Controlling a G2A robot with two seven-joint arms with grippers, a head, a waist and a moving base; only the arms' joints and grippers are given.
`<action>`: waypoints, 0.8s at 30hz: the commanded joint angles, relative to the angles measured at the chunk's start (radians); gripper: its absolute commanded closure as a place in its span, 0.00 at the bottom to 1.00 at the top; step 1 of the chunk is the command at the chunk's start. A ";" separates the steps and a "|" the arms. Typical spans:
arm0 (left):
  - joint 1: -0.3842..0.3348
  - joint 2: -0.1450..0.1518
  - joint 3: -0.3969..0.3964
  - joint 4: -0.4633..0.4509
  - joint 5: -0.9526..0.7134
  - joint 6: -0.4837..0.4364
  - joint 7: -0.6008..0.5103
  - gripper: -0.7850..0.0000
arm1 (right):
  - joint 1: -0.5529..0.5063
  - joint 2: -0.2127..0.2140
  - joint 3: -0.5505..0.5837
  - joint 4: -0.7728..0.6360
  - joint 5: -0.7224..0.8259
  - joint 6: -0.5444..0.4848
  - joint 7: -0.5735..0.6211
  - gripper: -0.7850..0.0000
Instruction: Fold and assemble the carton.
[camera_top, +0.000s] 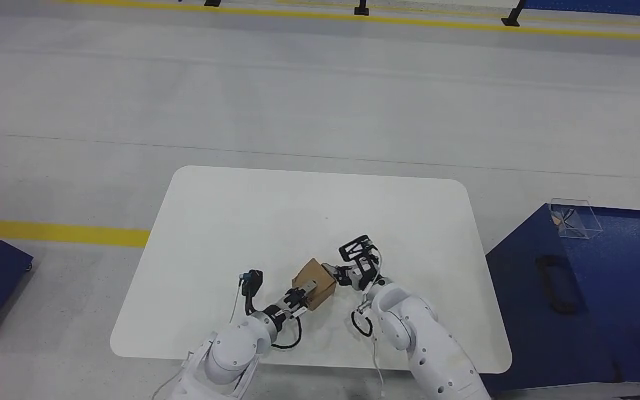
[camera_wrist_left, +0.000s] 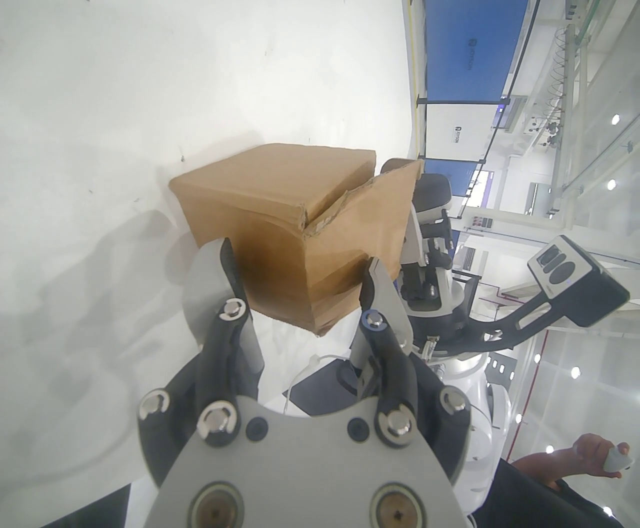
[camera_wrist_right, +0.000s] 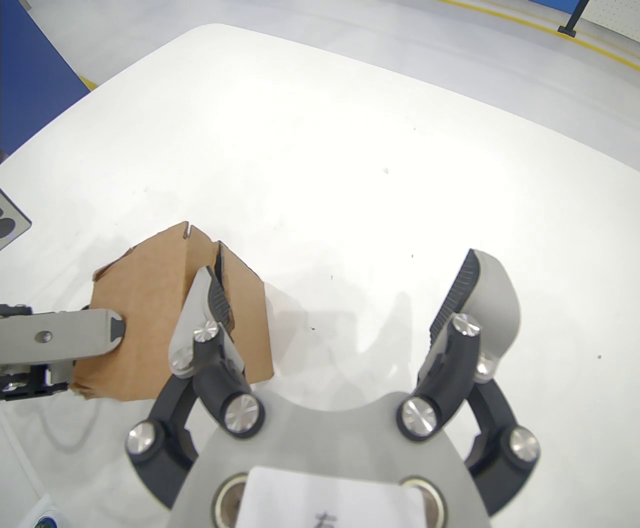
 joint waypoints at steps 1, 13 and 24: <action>-0.002 0.000 0.002 0.002 0.000 0.006 -0.001 0.45 | 0.004 -0.001 -0.003 0.006 -0.002 0.001 0.006 0.00; -0.019 0.000 0.012 0.016 -0.007 0.032 0.001 0.45 | 0.014 -0.004 0.013 0.011 0.030 0.013 -0.024 0.00; -0.021 0.002 0.012 0.010 -0.011 0.039 0.004 0.42 | -0.014 0.003 0.004 -0.027 -0.018 -0.024 0.020 0.00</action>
